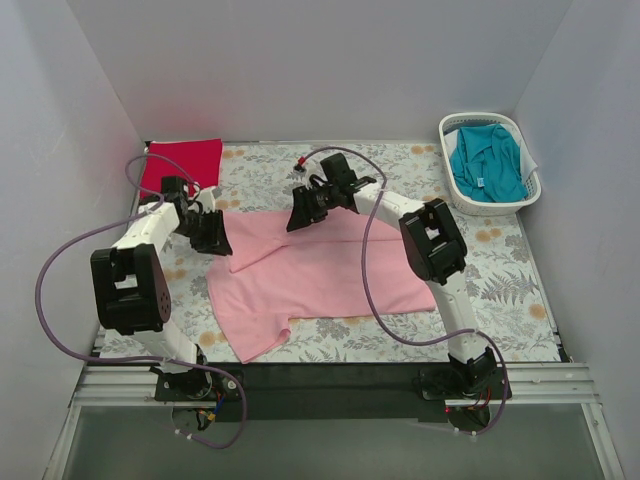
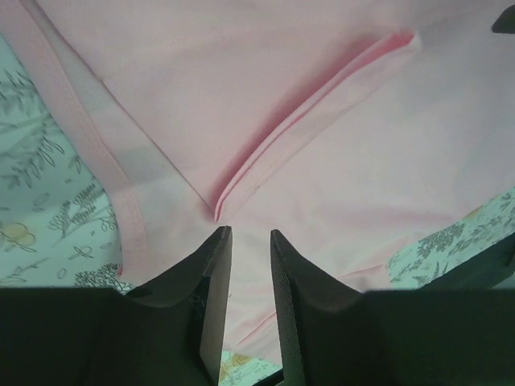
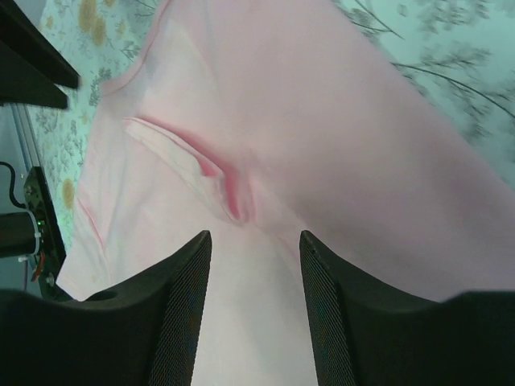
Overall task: Fold and stack the t-shirts
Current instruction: Fold the tshirt
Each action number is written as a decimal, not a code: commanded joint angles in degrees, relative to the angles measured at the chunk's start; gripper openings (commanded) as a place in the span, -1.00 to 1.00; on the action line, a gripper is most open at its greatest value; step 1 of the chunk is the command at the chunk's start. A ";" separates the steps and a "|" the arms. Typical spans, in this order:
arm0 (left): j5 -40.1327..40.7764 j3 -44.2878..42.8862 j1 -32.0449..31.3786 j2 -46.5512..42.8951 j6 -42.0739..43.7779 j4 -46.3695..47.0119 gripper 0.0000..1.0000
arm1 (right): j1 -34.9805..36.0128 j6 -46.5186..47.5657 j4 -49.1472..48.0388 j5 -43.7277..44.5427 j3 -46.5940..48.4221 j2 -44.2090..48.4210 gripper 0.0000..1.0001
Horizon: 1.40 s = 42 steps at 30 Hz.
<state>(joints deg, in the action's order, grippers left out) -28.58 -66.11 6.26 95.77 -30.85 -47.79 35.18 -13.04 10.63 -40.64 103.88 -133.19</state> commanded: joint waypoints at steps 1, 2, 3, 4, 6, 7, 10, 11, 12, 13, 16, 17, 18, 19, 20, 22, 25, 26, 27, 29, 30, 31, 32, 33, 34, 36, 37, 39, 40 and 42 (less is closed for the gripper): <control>-2.28 -8.57 0.51 -1.64 -1.83 4.18 -0.49 | -5.54 5.37 4.03 1.43 -0.51 7.31 0.09; -2.01 -9.99 0.51 -0.85 -2.54 4.20 -0.49 | -6.52 5.39 4.04 1.44 -0.69 7.85 0.09; -1.83 -11.49 0.59 0.37 -3.24 5.68 -0.49 | -7.40 6.26 5.87 2.75 -0.87 8.38 0.07; -2.18 -12.81 0.51 2.91 -4.03 6.21 -0.50 | -9.23 8.53 6.93 3.37 -1.30 9.25 0.05; -2.45 -16.06 0.68 6.17 -6.67 8.14 -0.53 | -11.09 10.57 9.14 5.57 -2.35 10.48 -0.02; -3.14 -16.59 0.59 8.71 -7.46 9.11 -0.54 | -13.01 11.79 9.58 6.27 -3.93 10.92 -0.03; -3.68 -18.09 0.68 12.50 -10.54 12.54 -0.56 | -16.97 12.86 11.42 7.59 -5.78 11.54 -0.11; -2.98 -18.44 0.59 15.04 -11.07 12.98 -0.60 | -17.86 12.86 11.95 7.86 -6.83 11.46 -0.15; -2.80 -18.88 0.59 16.37 -11.77 13.59 -0.62 | -19.52 14.43 12.65 8.47 -7.19 11.28 -0.16; -2.28 -18.71 0.59 17.34 -12.21 14.21 -0.63 | -20.23 14.88 13.01 9.08 -7.80 11.19 -0.16; 0.35 -17.74 0.94 19.98 -13.09 17.46 -0.67 | -22.42 17.16 13.89 11.81 -9.74 10.14 -0.21; 0.97 -17.83 1.29 20.77 -13.09 17.73 -0.68 | -22.87 17.78 14.15 12.42 -10.09 9.70 -0.22; 1.85 -18.00 1.56 22.17 -13.01 18.34 -0.69 | -23.22 19.00 14.41 14.26 -10.62 9.09 -0.26; 2.64 -18.44 1.56 22.97 -12.57 18.43 -0.70 | -24.10 19.36 14.42 15.06 -10.71 8.04 -0.27; 3.09 -18.71 1.82 23.76 -12.22 18.61 -0.70 | -24.54 19.71 14.50 15.76 -10.71 7.42 -0.29; 4.58 -19.84 1.91 26.30 -11.25 19.05 -0.70 | -25.94 20.33 14.33 17.26 -10.28 5.84 -0.29; 5.98 -25.46 2.26 31.92 -10.63 17.74 -0.73 | -27.18 20.25 14.50 17.97 -7.90 3.90 -0.31; 4.77 -30.52 3.13 33.42 -10.29 16.34 -0.74 | -27.35 20.24 14.50 17.71 -7.12 3.64 -0.31; 2.06 -32.05 3.32 34.22 -9.76 13.80 -0.73 | -27.44 20.24 15.11 16.83 -6.32 3.63 -0.31; -3.13 -32.51 2.97 32.39 -7.57 12.64 -0.65 | -27.36 20.42 15.73 15.51 -5.09 4.33 -0.29; -4.89 -31.72 2.62 30.99 -6.77 12.55 -0.63 | -27.36 20.51 15.82 13.07 -5.00 5.47 -0.28; -6.21 -30.50 2.35 29.06 -6.33 12.63 -0.62 | -27.44 20.51 16.00 11.65 -5.00 6.18 -0.27; -7.10 -29.44 1.57 25.82 -6.15 12.63 -0.60 | -27.44 20.16 16.43 10.60 -5.00 6.88 -0.23; -7.54 -27.52 1.13 24.13 -5.80 12.81 -0.60 | -27.44 19.90 16.52 8.41 -5.09 8.10 -0.21; -8.33 -26.80 0.77 22.90 -5.63 12.81 -0.59 | -27.44 19.72 16.70 7.69 -5.17 8.81 -0.20; -8.16 -25.40 -0.54 20.34 -6.06 12.90 -0.58 | -27.44 18.93 16.79 6.46 -5.52 10.48 -0.18; -8.33 -25.21 -1.59 19.90 -6.15 12.98 -0.57 | -27.36 18.67 16.79 6.37 -5.61 10.92 -0.18; -7.38 -24.95 -2.92 19.55 -6.50 12.72 -0.57 | -27.44 18.40 16.88 6.71 -5.96 11.98 -0.18; -7.20 -24.77 -3.53 19.63 -6.76 12.72 -0.57 | -27.36 18.40 16.88 7.24 -6.05 12.07 -0.19; -5.62 -24.68 -5.29 20.51 -7.12 12.90 -0.56 | -27.36 19.10 17.31 8.82 -6.05 11.81 -0.20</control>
<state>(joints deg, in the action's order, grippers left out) -34.17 -91.29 3.33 119.15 -38.37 -34.81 7.94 5.82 27.14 -31.62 96.97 -125.21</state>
